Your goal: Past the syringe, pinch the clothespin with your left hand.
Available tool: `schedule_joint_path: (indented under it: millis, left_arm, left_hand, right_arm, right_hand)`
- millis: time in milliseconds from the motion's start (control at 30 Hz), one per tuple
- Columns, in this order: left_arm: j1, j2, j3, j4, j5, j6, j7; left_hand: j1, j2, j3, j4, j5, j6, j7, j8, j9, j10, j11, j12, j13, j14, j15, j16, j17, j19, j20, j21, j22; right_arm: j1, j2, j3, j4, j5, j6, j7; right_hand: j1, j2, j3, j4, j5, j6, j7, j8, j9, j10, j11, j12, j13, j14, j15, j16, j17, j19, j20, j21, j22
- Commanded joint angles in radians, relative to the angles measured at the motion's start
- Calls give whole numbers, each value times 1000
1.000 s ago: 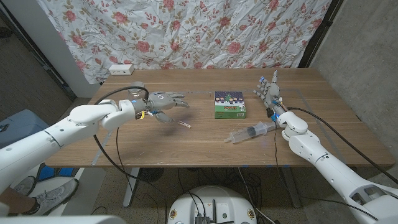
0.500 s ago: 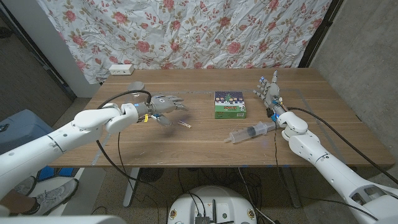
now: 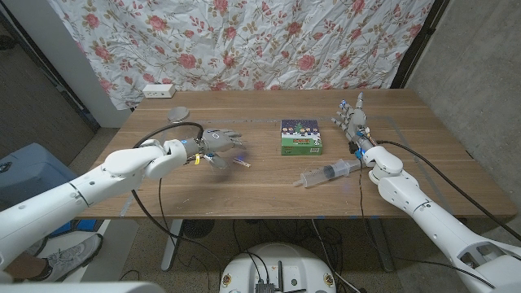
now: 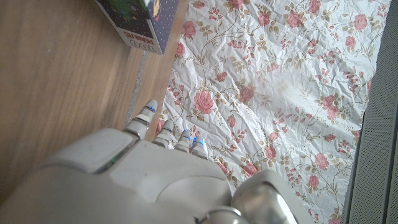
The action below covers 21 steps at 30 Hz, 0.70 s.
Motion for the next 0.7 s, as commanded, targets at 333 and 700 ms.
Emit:
schedule_joint_path:
  millis: [333,700]
  left_arm:
    - [9,-60,44,-23,74,121,-16]
    - [-4,-76,74,1,105,123,17]
  left_hand:
    - [35,12,-14,-1,3,64,-12,17,3,64,-7,9,-1,40,-12,11,3,20,17,13,5]
    - [70,30,-23,-1,7,133,-31,26,1,134,-25,13,-2,87,-25,16,2,57,6,20,5]
  right_arm:
    - [0,0,0,-1,0,0,0]
    - [0,0,0,-1,0,0,0]
  right_hand:
    - [1,77,-11,0,7,2,-4,-3,5,2,-8,-4,4,-2,-40,-2,6,5,3,-7,4]
    - [1,78,-12,0,8,5,-7,-2,5,1,-10,-5,4,-2,-40,-3,6,5,3,-8,4]
